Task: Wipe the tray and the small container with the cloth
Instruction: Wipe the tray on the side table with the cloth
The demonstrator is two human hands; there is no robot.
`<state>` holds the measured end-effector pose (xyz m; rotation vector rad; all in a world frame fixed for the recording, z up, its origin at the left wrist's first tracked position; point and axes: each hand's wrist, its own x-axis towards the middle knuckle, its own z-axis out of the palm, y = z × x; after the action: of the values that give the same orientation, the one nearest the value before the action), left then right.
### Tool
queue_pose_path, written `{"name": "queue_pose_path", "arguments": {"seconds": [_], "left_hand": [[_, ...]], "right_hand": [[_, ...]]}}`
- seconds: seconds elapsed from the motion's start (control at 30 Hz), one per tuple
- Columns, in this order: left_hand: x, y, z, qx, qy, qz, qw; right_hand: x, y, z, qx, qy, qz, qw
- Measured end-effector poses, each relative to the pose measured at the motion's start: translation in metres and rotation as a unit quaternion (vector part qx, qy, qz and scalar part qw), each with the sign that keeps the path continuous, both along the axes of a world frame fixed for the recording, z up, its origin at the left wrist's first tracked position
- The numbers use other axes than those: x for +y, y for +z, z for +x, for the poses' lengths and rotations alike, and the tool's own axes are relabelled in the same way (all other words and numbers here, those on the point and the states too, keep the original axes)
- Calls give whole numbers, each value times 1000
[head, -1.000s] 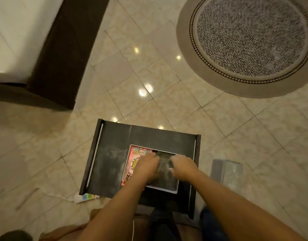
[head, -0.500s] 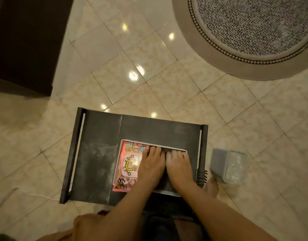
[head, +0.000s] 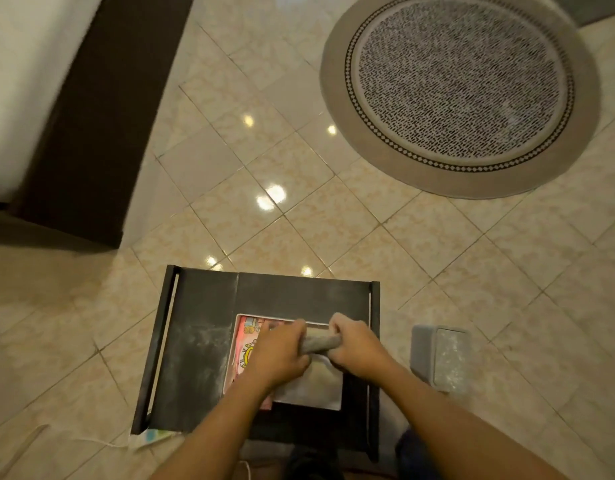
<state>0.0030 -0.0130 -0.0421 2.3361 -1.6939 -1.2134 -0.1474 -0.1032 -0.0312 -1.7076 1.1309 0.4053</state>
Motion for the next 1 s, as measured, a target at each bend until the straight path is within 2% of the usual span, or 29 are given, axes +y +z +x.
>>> {"name": "queue_pose_path", "arguments": {"seconds": [0.07, 0.13, 0.2, 0.3, 0.33, 0.37, 0.43, 0.57, 0.63, 0.8, 1.0], "left_hand": [[-8, 25, -1, 111, 123, -6, 986], [-18, 50, -8, 210, 251, -33, 944], [-32, 75, -24, 302, 372, -74, 875], [-54, 100, -62, 425, 508, -113, 740], [-61, 104, -77, 446, 527, -119, 713], [-68, 106, -92, 455, 530, -121, 705], [-84, 100, -123, 450, 498, -118, 732], [-120, 54, -171, 314, 362, -175, 860], [-138, 23, -189, 264, 319, -183, 892], [-170, -84, -221, 223, 288, -150, 919], [-186, -206, -250, 217, 294, -139, 920]], "right_hand": [[-24, 23, -17, -64, -56, 25, 996], [-48, 43, -38, -121, -97, 53, 986], [-71, 58, -58, -175, -148, 89, 969], [-99, 77, -88, -224, -215, 122, 943], [-107, 81, -99, -236, -229, 122, 937], [-115, 83, -110, -247, -237, 114, 933], [-133, 78, -133, -261, -240, 84, 931], [-163, 43, -178, -225, -185, 22, 956], [-178, 13, -195, -186, -149, 5, 971], [-205, -77, -218, -90, -79, -7, 993], [-223, -183, -227, -40, 1, -65, 997]]}}
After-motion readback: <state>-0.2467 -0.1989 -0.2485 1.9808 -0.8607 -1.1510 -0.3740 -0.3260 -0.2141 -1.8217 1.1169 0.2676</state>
